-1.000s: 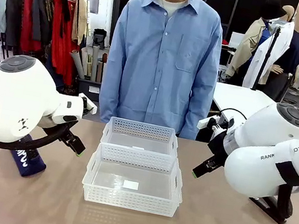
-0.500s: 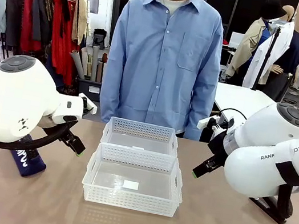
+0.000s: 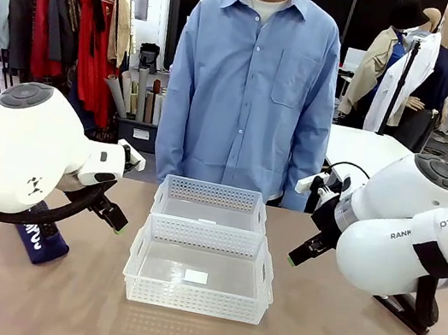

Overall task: Distribute items into two baskets.
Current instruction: Pick up the Pencil pouch that the person points to.

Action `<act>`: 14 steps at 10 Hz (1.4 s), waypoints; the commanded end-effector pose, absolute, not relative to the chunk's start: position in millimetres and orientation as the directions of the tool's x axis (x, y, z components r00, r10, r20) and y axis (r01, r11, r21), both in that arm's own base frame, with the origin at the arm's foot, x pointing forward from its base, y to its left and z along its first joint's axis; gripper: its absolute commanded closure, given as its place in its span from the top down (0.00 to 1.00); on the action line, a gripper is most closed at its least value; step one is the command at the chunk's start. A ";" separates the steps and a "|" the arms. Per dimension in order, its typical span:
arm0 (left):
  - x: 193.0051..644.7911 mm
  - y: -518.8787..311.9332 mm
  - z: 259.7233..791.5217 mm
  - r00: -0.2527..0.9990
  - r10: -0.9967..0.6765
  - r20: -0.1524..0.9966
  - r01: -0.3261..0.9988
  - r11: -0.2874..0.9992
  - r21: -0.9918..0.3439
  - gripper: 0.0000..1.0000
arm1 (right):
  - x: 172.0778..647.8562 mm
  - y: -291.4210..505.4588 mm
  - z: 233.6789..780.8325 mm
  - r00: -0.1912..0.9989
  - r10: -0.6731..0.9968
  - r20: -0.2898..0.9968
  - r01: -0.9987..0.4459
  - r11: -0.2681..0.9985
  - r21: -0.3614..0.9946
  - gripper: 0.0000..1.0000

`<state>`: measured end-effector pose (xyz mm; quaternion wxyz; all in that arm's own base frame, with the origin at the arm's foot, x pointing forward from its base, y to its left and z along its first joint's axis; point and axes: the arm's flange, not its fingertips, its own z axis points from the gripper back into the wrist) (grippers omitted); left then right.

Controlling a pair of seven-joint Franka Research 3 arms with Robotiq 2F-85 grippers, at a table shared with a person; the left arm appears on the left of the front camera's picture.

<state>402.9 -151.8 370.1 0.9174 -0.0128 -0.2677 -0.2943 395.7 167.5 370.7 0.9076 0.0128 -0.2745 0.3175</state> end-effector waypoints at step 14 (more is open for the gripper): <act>375.8 -19.6 481.0 0.702 -0.458 0.546 0.572 0.819 -0.048 1.00 | 408.7 72.3 467.1 0.668 0.481 0.568 -0.604 0.796 0.036 1.00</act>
